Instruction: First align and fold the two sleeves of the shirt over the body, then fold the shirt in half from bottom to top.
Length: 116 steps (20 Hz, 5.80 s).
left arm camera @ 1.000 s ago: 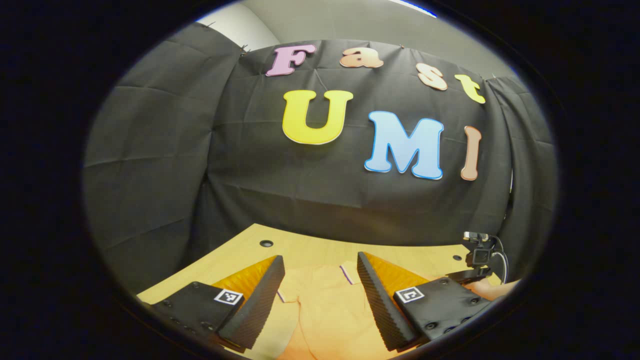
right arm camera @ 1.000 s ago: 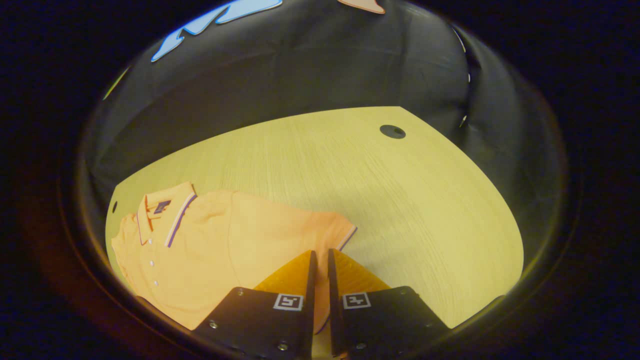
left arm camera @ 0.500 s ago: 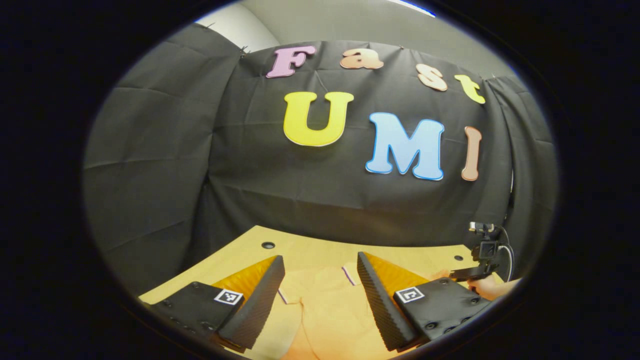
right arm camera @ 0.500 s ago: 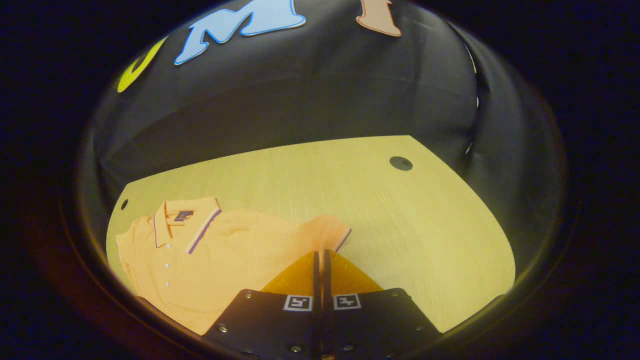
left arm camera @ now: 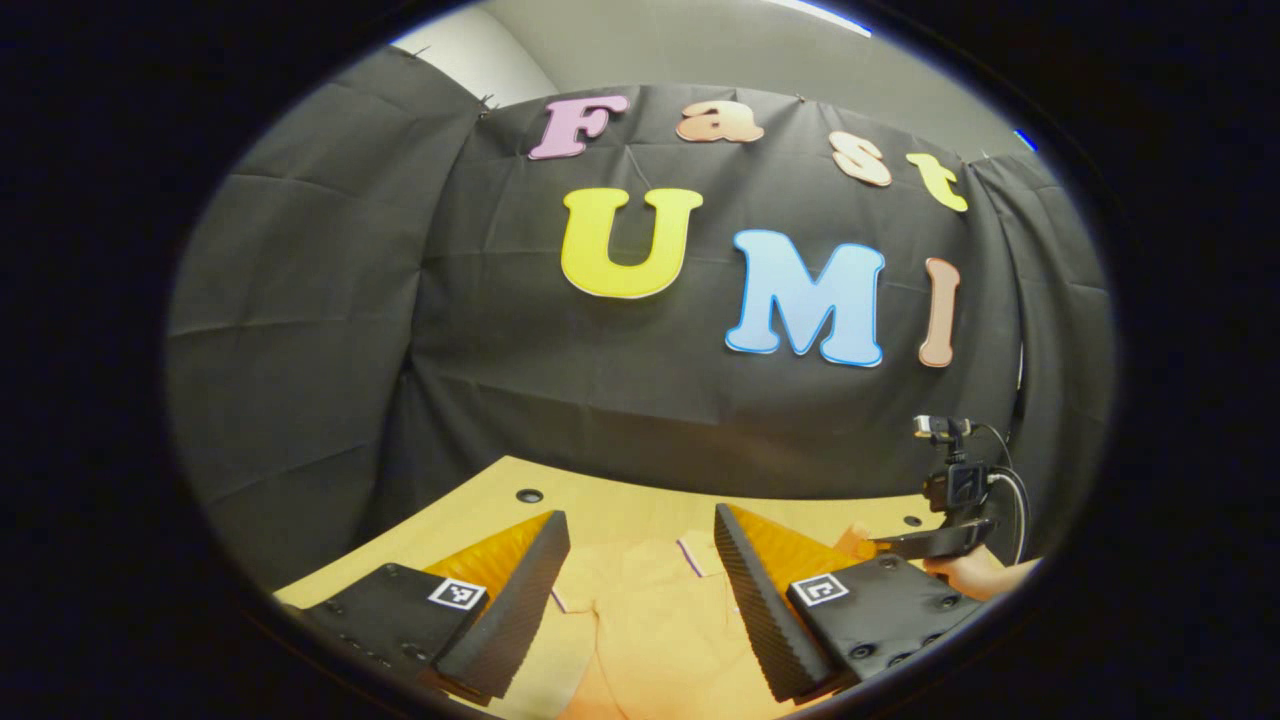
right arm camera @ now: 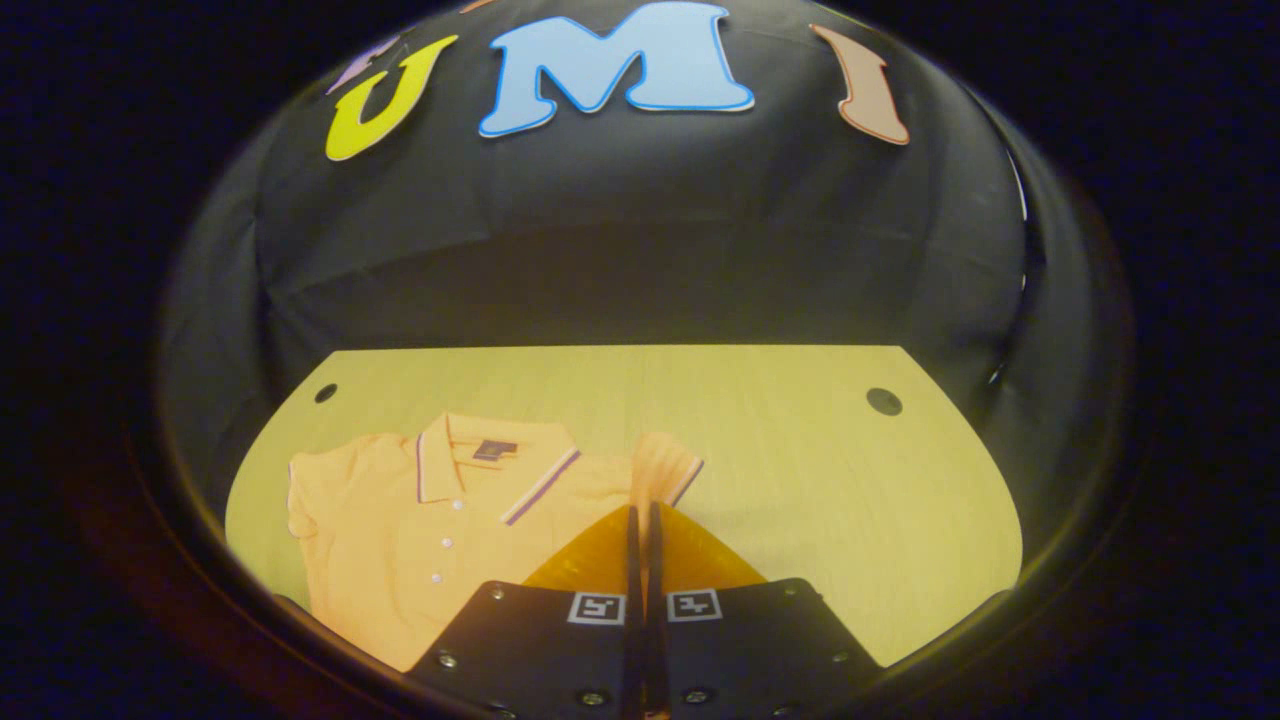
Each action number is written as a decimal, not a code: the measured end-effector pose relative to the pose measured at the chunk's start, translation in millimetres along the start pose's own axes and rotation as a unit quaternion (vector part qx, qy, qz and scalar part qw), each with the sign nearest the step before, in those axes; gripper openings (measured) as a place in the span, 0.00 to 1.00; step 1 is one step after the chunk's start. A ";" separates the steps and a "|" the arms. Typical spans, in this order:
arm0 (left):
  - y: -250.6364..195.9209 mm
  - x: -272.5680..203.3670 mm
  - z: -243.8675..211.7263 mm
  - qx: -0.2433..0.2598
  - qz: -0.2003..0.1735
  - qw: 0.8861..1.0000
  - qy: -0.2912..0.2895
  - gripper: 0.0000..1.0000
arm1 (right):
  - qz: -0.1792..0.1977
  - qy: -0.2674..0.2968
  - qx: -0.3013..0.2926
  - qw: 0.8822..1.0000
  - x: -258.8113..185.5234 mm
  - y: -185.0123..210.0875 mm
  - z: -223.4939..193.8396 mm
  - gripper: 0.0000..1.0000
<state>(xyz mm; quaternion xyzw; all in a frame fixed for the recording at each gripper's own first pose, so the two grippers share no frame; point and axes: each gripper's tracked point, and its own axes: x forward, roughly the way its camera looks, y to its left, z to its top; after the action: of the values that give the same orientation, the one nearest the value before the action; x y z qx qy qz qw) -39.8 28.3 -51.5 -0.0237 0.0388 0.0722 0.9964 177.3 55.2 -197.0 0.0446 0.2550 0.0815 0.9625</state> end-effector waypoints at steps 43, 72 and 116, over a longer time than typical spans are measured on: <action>130.1 170.2 -133.4 -0.040 0.017 0.993 0.108 0.95 | 0.036 -0.116 -0.026 0.992 -193.6 77.6 23.1 0.80; 144.1 261.1 -256.4 0.030 0.025 0.968 0.249 0.77 | 0.023 -0.049 0.036 0.998 -228.0 70.6 -40.5 0.80; -38.8 225.4 -253.5 0.131 -0.160 0.943 0.260 0.29 | -0.051 -0.033 0.109 0.992 -237.8 25.5 -73.6 0.81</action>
<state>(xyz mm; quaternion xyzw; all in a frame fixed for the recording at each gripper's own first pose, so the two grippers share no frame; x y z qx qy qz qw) 169.5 8.6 -320.5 0.0827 0.3010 -0.1023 0.9445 -66.5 40.8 -142.4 0.1383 0.2321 0.0022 0.9628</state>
